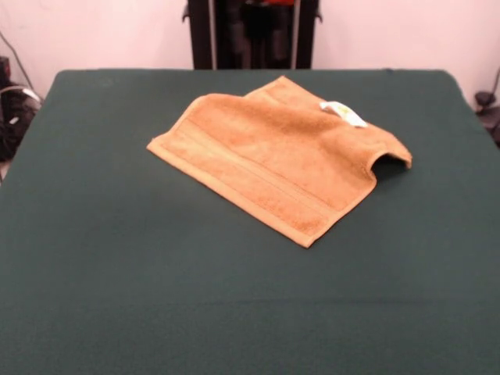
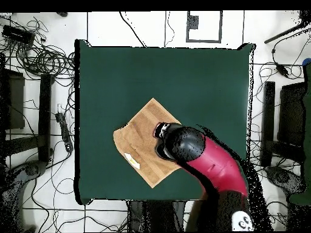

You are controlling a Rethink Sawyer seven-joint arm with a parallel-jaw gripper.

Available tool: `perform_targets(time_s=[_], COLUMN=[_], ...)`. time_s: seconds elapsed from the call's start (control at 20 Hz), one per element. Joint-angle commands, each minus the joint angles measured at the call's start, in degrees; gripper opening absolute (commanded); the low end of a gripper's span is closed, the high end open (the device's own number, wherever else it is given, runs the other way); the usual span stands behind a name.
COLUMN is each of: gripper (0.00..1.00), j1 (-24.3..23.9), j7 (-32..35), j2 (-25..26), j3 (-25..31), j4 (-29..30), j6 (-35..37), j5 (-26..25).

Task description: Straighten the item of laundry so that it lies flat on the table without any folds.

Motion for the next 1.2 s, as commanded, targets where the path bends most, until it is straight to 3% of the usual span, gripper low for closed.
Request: perform_targets(time_s=[0.05,0.6,1.2], gripper=[1.00,1.00,1.00], j1=[-4.1,-4.9,-6.6], j7=[-2.3,1.1,3.3], j2=[7.6,12.6,12.7], j3=[10.0,12.2,14.6], j4=[2.3,-2.4,1.8], j6=[-4.8,-7.5,-14.4], j5=[-5.4,-11.5,-16.5])
